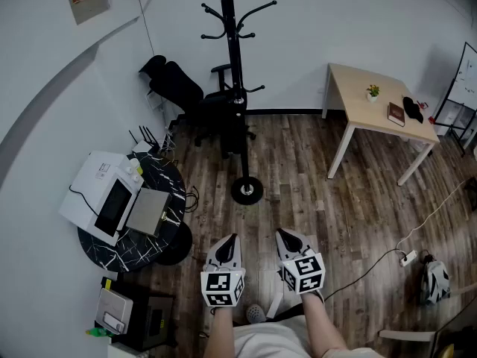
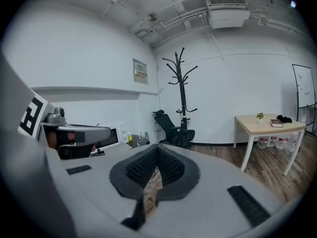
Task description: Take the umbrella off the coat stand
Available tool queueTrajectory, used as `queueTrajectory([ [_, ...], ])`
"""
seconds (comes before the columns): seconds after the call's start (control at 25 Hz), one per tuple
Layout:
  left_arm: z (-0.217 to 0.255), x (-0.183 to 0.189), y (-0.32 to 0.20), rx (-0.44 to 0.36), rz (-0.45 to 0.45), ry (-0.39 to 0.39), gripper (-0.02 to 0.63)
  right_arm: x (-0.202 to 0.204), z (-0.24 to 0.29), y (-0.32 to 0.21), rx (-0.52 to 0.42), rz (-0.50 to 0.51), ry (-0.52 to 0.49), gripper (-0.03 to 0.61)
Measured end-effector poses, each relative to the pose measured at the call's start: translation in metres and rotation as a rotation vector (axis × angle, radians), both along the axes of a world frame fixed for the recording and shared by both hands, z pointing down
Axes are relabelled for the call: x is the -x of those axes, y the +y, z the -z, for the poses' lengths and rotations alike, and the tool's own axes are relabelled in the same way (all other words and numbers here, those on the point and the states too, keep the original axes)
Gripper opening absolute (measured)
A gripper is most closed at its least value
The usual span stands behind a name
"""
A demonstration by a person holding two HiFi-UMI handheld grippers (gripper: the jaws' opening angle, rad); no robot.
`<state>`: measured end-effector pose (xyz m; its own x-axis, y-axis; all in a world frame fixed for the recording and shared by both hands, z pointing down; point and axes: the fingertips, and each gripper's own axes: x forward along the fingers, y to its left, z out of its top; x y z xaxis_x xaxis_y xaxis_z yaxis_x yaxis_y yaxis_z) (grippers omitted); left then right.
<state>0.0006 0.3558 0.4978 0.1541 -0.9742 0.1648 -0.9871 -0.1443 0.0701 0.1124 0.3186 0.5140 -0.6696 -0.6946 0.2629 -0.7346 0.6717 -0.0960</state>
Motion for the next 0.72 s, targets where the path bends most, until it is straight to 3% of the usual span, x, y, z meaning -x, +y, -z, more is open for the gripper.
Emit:
queueTrajectory([
  [0.48,-0.002,0.007,0.003,-0.036,-0.002,0.006,0.021,-0.005,0.008,0.004,-0.013,-0.048,-0.042,0.008],
  [0.6,-0.008,0.011,0.0,-0.027,-0.001,0.032,0.069,-0.008,0.005,0.008,-0.01,-0.054,-0.036,0.116],
  [0.72,-0.015,0.012,-0.003,-0.011,-0.001,0.034,0.126,-0.014,0.002,0.01,-0.006,-0.042,-0.02,0.162],
])
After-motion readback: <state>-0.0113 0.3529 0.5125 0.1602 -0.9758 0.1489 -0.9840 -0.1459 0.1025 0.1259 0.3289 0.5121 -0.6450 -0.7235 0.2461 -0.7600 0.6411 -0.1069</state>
